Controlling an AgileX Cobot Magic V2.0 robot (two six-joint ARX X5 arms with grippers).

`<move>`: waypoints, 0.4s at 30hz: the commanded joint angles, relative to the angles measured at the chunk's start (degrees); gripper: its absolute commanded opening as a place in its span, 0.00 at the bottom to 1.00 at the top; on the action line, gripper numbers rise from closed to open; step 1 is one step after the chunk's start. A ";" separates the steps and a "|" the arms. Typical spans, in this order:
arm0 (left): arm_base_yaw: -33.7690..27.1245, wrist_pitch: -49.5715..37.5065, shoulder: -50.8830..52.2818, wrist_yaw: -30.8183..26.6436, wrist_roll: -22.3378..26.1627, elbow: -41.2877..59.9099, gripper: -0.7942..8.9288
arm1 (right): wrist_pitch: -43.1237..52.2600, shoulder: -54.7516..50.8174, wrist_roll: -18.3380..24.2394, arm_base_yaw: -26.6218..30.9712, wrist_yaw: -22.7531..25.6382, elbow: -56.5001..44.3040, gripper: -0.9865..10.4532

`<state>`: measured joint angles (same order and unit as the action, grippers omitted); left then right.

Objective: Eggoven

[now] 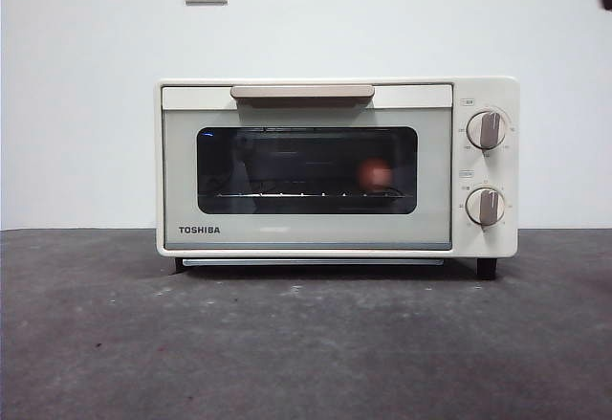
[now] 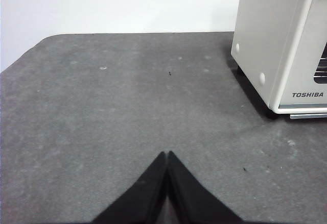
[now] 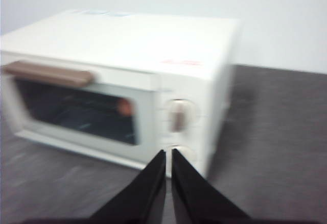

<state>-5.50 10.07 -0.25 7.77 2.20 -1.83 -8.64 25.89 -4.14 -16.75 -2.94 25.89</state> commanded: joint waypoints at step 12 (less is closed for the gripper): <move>-0.17 0.98 -0.02 0.11 -0.13 0.98 0.09 | 13.29 -19.85 4.66 14.93 0.02 -21.49 0.09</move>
<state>-5.50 10.07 -0.25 7.77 2.20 -1.83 4.05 6.90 -0.56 -1.87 -2.96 5.06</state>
